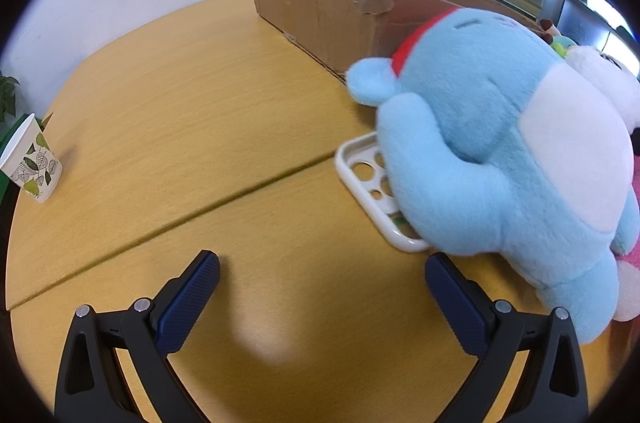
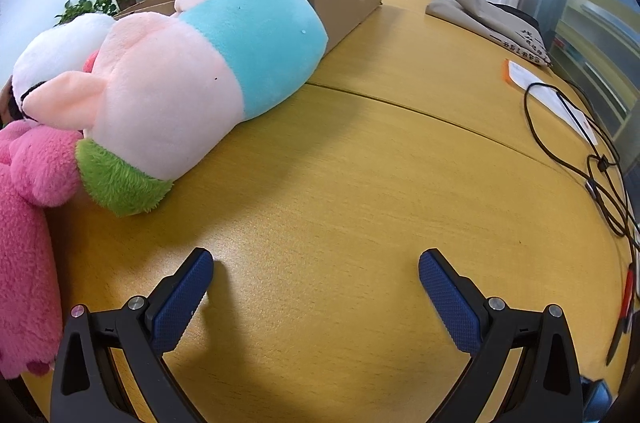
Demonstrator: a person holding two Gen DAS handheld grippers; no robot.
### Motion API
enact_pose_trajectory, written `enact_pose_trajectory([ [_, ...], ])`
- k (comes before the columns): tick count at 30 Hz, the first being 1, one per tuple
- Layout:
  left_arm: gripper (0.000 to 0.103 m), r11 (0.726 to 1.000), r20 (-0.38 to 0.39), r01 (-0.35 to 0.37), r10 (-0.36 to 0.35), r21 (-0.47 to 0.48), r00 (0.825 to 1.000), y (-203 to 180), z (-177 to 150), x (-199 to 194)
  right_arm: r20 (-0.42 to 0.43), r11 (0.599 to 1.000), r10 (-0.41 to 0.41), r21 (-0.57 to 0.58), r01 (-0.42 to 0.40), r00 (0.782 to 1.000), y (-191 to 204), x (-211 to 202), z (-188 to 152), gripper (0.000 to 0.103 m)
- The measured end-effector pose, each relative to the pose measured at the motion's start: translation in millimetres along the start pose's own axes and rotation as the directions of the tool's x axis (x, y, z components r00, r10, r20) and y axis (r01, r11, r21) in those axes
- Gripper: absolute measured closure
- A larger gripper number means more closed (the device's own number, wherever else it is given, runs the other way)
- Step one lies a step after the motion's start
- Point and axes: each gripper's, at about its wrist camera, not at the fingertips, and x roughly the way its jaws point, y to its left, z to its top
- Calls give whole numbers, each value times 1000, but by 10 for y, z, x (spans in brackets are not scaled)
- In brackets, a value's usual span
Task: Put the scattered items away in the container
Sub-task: 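Move both grippers toward the large pink plush bear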
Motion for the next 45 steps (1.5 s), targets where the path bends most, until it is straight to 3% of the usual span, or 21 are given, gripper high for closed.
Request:
enact_pose_trajectory([
  [3,0,999,101,-8,13,-50,995,-176,-81,-362,4,999,-41,30,41,999,2,-66,-81,0],
  [7,0,996,222,-17,36,-89,974,-582,-151,-1016,61,981,-184,67,180,981,53,-316,-202,0],
  [11,0,992,306,43,-5,-119,952,-1004,-95,-1536,160,979,-157,153,132,975,151,-728,-262,0],
  [16,0,980,403,66,15,-186,915,-1525,199,-1758,295,970,-127,237,56,947,376,-1227,-323,0],
  [19,0,971,392,89,4,-220,920,-1762,273,-1778,347,969,-82,248,-7,934,564,-1450,-345,0],
  [25,0,954,357,-25,136,-299,924,-2190,229,-1676,422,980,-12,185,-73,907,1023,-1700,-412,0],
  [30,1,945,333,35,80,-326,940,-2400,197,-1555,435,979,-2,186,-88,900,1260,-1750,-472,0],
  [38,1,962,315,84,1,-258,949,-2705,200,-1450,386,975,5,203,-90,922,1491,-1668,-584,0],
  [45,1,956,269,136,-63,-260,961,-2781,238,-1260,363,967,77,198,-158,929,1650,-1562,-561,0],
])
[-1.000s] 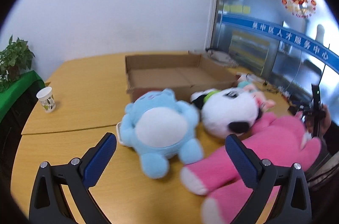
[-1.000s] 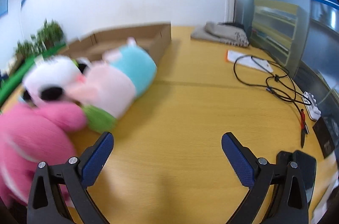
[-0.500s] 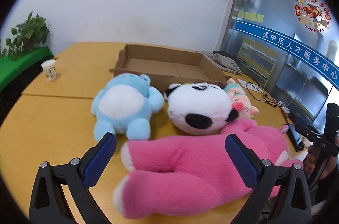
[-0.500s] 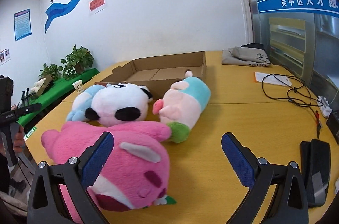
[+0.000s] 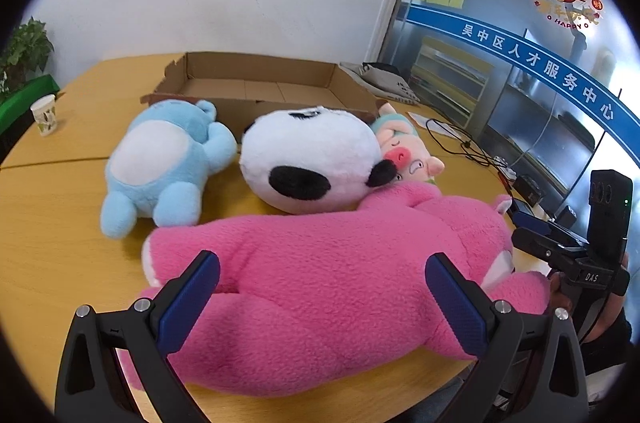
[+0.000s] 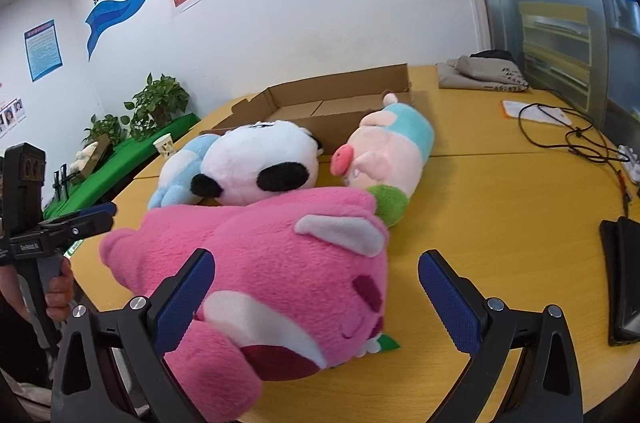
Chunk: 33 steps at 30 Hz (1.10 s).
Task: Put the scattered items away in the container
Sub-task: 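Move both grippers toward the large pink plush bear, then close both grippers on the pink plush bear's body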
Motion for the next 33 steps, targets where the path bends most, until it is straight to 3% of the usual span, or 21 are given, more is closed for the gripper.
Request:
enact_pose_trajectory([
  [6,1,1000,-59,-3,2,-23,998,28,-20,219,-56,1000,-4,10,5,998,28,221,6,0],
  [17,0,995,-126,72,-81,-72,989,198,-60,550,-153,994,72,88,-59,986,-92,661,83,0],
  [23,0,988,-199,129,-143,-83,969,261,-113,561,-198,988,136,104,-118,971,-144,746,41,0],
  [29,0,977,-299,177,-206,-123,932,331,-210,533,-205,990,142,22,-141,968,-53,637,-24,0],
  [33,0,975,-311,178,-211,-131,927,336,-255,557,-210,989,143,10,-144,967,-37,616,-45,0],
])
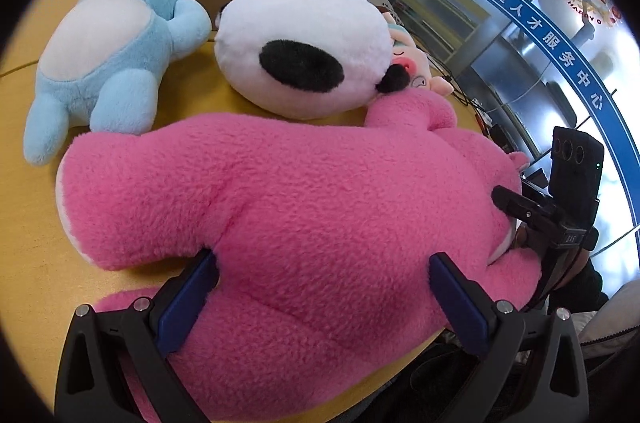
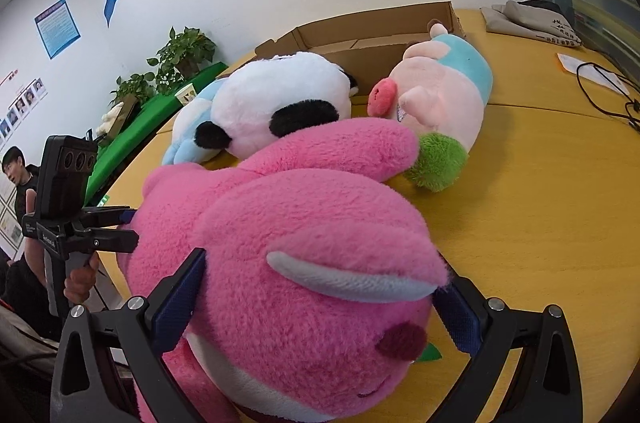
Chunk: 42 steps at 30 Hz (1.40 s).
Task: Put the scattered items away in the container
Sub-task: 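Close both grippers on the pink plush bear's body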
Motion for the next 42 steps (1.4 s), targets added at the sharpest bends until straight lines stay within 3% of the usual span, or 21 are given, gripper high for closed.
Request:
enact_pose_trajectory([
  [8,0,1000,-8,20,-21,-18,1000,49,5,5,-26,996,-59,-65,57,998,64,-56,92,0],
  [13,0,999,-4,10,-10,-38,1000,53,32,17,-47,998,-2,55,5,999,-86,20,64,0],
  [16,0,999,-5,7,-7,-41,1000,55,37,5,-48,997,-1,71,5,999,-112,46,87,0],
  [22,0,995,83,-88,93,-54,992,77,57,-196,-33,999,-28,21,29,999,-83,17,125,0],
  [24,0,994,69,-93,96,-57,993,98,45,-144,-11,998,-56,0,56,998,-56,-9,139,0],
  [28,0,992,22,-28,31,-120,999,237,24,-39,9,992,-111,-59,111,994,27,-10,158,0],
  [34,0,992,11,-5,6,-123,1000,219,-26,18,36,982,-171,-73,174,985,66,-61,127,0],
  [38,0,991,-8,43,-44,-124,999,267,-41,78,-5,990,-139,20,139,990,-73,-55,73,0],
  [42,0,990,-30,72,-77,-124,997,287,-3,132,-76,984,-44,166,56,996,-277,56,4,0],
])
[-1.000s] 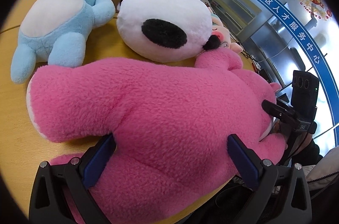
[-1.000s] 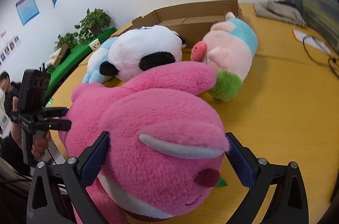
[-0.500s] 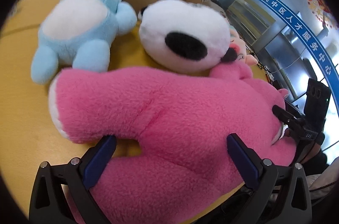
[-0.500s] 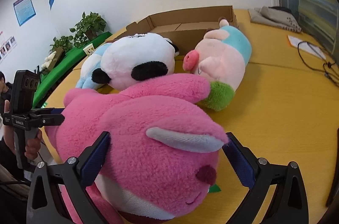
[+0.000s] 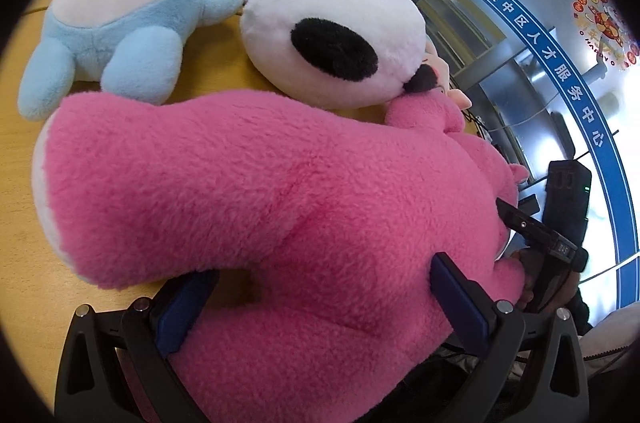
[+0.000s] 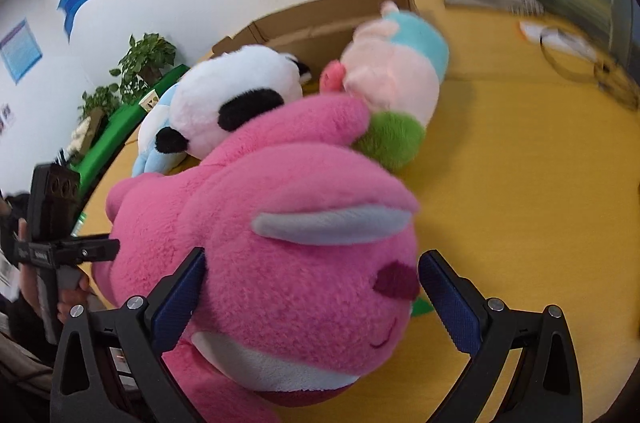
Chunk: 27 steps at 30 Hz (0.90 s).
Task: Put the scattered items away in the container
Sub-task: 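Close both grippers on the pink plush bear's body, then lift the pink plush bear with both grippers and carry it over the box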
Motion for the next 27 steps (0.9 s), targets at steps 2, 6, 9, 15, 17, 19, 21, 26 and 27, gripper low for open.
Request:
enact_pose_trajectory([
  [2,0,1000,-16,24,-24,-13,1000,14,14,33,-22,997,54,63,-53,998,-106,80,-23,0],
  [6,0,998,-34,55,-56,-15,998,-24,27,79,-47,990,108,92,-103,993,-178,132,-41,0],
  [9,6,995,-36,95,-96,-28,995,-87,52,124,-61,994,102,47,-99,993,-127,144,-31,0],
  [15,27,992,-6,121,-121,-21,993,-201,89,92,-29,996,81,-27,-81,996,-18,89,-8,11],
  [17,30,995,2,102,-102,-10,995,-261,97,63,-12,996,78,-50,-78,997,19,47,-10,16],
  [19,34,996,10,89,-89,-1,996,-314,102,34,-4,995,78,-65,-78,997,48,15,-9,19],
  [21,36,996,22,83,-84,5,996,-356,94,-7,10,993,82,-81,-81,997,74,-29,1,23],
  [26,37,995,75,99,-101,24,992,-408,65,-169,87,984,87,-166,-72,992,249,-235,62,24],
  [27,37,994,88,99,-102,35,991,-438,68,-207,107,981,94,-182,-73,990,281,-299,94,24],
])
